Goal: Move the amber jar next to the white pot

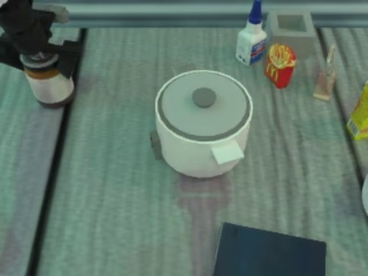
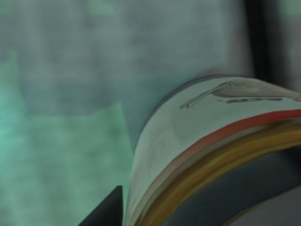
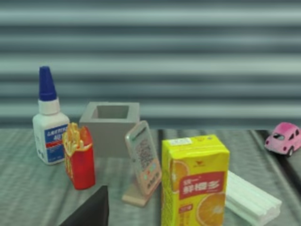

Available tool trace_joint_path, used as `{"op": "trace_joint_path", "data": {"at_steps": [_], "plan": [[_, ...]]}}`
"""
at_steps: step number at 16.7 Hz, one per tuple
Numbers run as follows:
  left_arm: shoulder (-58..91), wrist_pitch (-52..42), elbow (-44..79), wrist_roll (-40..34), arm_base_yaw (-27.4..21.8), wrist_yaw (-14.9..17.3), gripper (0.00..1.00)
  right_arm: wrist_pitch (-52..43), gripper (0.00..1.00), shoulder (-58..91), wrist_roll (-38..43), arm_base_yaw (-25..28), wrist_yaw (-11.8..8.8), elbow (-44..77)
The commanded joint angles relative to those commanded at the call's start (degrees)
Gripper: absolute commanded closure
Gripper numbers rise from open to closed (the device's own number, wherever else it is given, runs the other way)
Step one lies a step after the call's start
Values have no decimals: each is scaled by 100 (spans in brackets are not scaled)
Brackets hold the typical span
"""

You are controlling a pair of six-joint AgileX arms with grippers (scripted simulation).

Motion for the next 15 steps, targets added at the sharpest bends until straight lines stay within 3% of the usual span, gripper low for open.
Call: {"op": "trace_joint_path", "data": {"at_steps": [4,15], "plan": [[0,0,0,0,0,0,98,0,0,0,0,0,0,0],[-99,0,-87,4,4,-6,100,0,0,0,0,0,0,0]]}}
